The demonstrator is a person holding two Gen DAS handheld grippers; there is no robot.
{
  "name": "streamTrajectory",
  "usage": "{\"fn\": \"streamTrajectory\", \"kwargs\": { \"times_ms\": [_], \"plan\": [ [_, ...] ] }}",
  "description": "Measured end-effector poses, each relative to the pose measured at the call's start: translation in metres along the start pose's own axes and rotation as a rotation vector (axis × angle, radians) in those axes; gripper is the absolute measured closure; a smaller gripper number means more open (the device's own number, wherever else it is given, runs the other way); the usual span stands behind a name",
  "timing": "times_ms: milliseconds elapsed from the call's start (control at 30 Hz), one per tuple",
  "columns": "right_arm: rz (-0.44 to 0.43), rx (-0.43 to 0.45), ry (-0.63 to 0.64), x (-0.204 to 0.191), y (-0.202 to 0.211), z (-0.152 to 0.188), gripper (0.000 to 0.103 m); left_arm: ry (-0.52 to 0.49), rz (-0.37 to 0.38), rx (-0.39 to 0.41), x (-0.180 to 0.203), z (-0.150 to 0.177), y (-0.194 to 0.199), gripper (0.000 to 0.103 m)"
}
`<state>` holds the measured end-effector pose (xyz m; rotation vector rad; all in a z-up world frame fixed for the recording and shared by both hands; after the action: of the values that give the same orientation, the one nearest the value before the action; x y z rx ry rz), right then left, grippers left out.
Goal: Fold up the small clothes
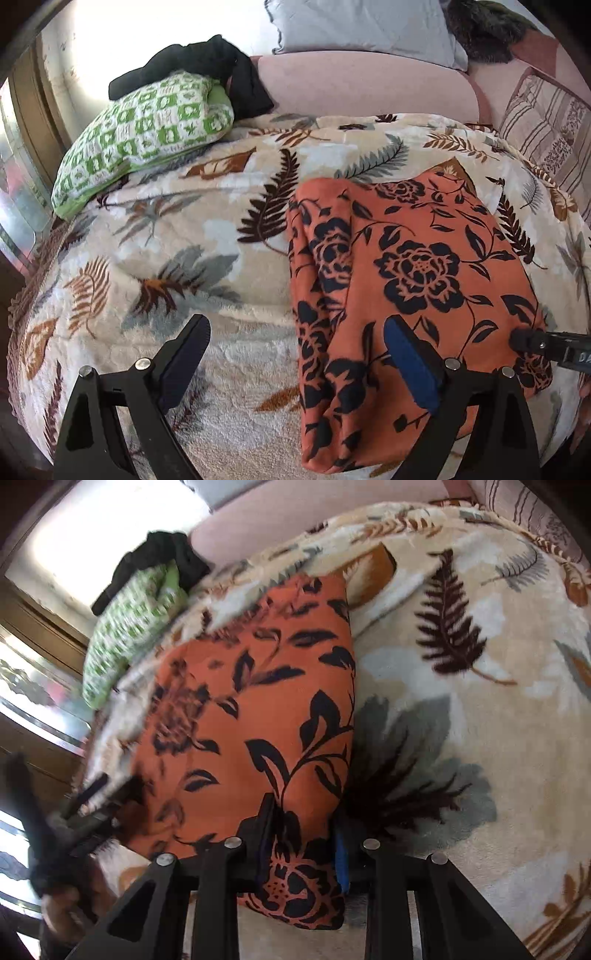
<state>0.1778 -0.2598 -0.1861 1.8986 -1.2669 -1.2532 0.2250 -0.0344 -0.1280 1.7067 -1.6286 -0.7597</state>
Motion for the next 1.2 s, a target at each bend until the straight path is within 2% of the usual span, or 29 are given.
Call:
{"fn": "streamTrajectory", "kwargs": {
  "times_ms": [33,67,100,133,167,233,333,367,400,467,533,600,633,700,733,767,833,900,933,967,1000,1033,1133,1200],
  "plan": [
    [-0.039,0.019,-0.026,0.0,0.006,-0.003,0.061,-0.033,-0.027,-0.022,0.002,0.003,-0.01,0.007],
    [-0.066,0.039,-0.051,0.001,0.014,-0.007,0.031,-0.059,-0.066,-0.068,0.001,0.01,-0.025,0.007],
    [-0.08,0.077,-0.078,0.005,0.024,-0.013,0.02,-0.06,-0.066,-0.115,-0.001,0.019,-0.038,0.007],
    [-0.088,0.128,-0.105,0.009,0.036,-0.023,0.015,-0.024,-0.04,-0.116,-0.005,0.021,-0.04,0.007],
    [-0.104,0.16,-0.124,0.013,0.044,-0.032,0.015,0.002,-0.021,-0.115,-0.007,0.02,-0.039,0.007],
    [-0.142,0.193,-0.17,0.022,0.045,-0.051,0.013,0.0,-0.016,-0.117,-0.007,0.021,-0.04,0.007],
    [-0.241,0.109,-0.271,0.038,0.002,-0.069,0.014,-0.005,-0.011,-0.117,-0.007,0.021,-0.04,0.007],
    [-0.281,0.078,-0.281,0.036,-0.012,-0.071,0.042,0.005,-0.007,-0.122,-0.009,0.021,-0.041,0.007],
    [-0.25,0.043,-0.255,0.033,-0.02,-0.072,0.06,0.014,0.0,-0.124,-0.01,0.022,-0.042,0.007],
    [-0.109,0.046,-0.072,0.012,-0.013,-0.079,0.069,0.02,0.0,-0.121,-0.011,0.024,-0.044,0.004],
    [0.053,0.074,0.078,-0.001,-0.002,-0.081,0.07,0.026,0.007,-0.117,-0.013,0.024,-0.046,0.003],
    [0.155,0.004,0.144,0.004,-0.023,-0.071,0.07,0.048,0.029,-0.132,-0.014,0.026,-0.048,0.003],
    [0.142,-0.007,0.107,0.015,-0.032,-0.066,0.069,0.055,0.032,-0.134,-0.015,0.026,-0.048,0.002],
    [0.051,0.04,-0.011,0.024,-0.024,-0.071,0.051,0.062,0.043,-0.136,-0.016,0.026,-0.048,0.002],
    [0.017,0.061,-0.057,0.026,-0.018,-0.075,0.032,0.064,0.046,-0.137,-0.016,0.026,-0.048,0.002],
    [-0.026,0.093,-0.092,0.027,-0.012,-0.082,0.025,0.066,0.048,-0.136,-0.015,0.026,-0.049,0.002],
    [-0.111,0.14,-0.138,0.028,-0.005,-0.099,0.025,0.07,0.051,-0.136,-0.015,0.026,-0.049,0.002],
    [-0.139,0.175,-0.186,0.038,-0.01,-0.116,0.023,0.076,0.054,-0.137,-0.016,0.027,-0.05,0.002],
    [-0.148,0.155,-0.206,0.045,-0.023,-0.121,0.022,0.079,0.053,-0.139,-0.016,0.027,-0.05,0.002],
    [-0.173,0.067,-0.227,0.047,-0.049,-0.12,0.027,0.08,0.051,-0.141,-0.016,0.027,-0.049,0.002],
    [-0.18,-0.006,-0.223,0.044,-0.066,-0.116,0.045,0.078,0.048,-0.143,-0.017,0.028,-0.049,0.002],
    [-0.132,-0.012,-0.174,0.041,-0.071,-0.119,0.056,0.075,0.047,-0.142,-0.017,0.028,-0.048,0.002],
    [0.085,0.061,0.059,0.01,-0.045,-0.135,0.057,0.075,0.044,-0.149,-0.017,0.027,-0.049,0.002],
    [0.161,0.075,0.134,0.001,-0.04,-0.136,0.049,0.094,0.052,-0.155,-0.018,0.026,-0.045,0.002]
  ]
}}
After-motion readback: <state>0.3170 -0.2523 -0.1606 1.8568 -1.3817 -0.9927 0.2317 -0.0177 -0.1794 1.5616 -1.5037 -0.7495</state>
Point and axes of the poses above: each gripper's, at about its wrist camera, not at the fingertips, and y roughly against the way its jaws point, x to its right, z to its underside, the point moved 9 cm from there along -y, roughly the way its jaws point, and after that the axes turned 15 degrees about y, right-handed, at the moved point
